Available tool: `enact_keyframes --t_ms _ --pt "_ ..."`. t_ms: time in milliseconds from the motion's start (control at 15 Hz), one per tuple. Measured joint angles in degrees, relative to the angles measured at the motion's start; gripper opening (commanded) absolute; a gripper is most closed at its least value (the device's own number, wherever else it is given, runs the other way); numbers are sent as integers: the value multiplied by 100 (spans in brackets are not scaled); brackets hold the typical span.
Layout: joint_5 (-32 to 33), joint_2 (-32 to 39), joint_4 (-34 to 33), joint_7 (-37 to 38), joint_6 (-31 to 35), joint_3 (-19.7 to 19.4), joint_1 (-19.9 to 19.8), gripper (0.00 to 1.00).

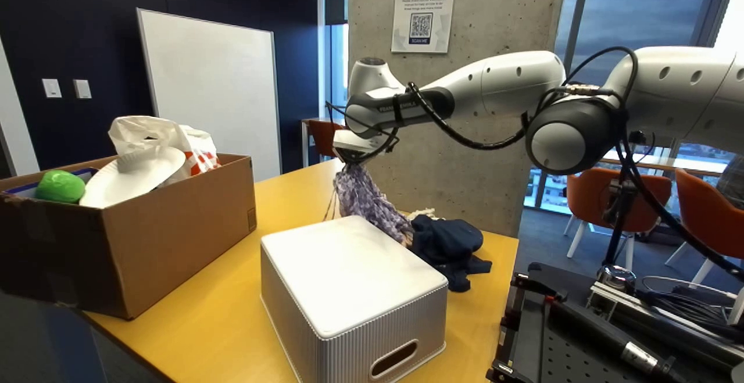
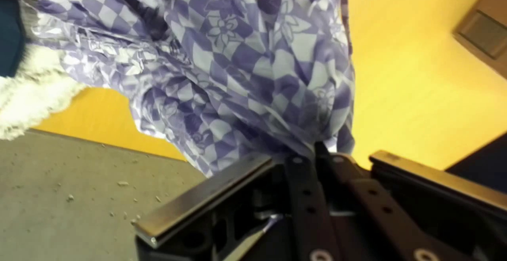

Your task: Put the blue shirt on the table, then put the purple shirt on the basket

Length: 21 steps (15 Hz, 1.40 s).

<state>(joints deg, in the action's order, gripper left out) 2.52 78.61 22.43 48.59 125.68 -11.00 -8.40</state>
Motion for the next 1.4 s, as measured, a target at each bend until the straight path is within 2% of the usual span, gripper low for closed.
enact_keyframes --t_ms 267,533,733,933,1133,1400 --pt "189 -523 -91 118 386 -104 436 1" --pt "285 -1048 -152 180 354 -126 913 1" --pt "356 -1433 -153 181 -197 -126 1341 1" --pt "459 -1623 -125 172 -924 -126 1593 1" --pt "473 -1592 81 100 -1411 -124 1601 1" --pt "473 -1347 435 -63 -1704 -97 1556 1"
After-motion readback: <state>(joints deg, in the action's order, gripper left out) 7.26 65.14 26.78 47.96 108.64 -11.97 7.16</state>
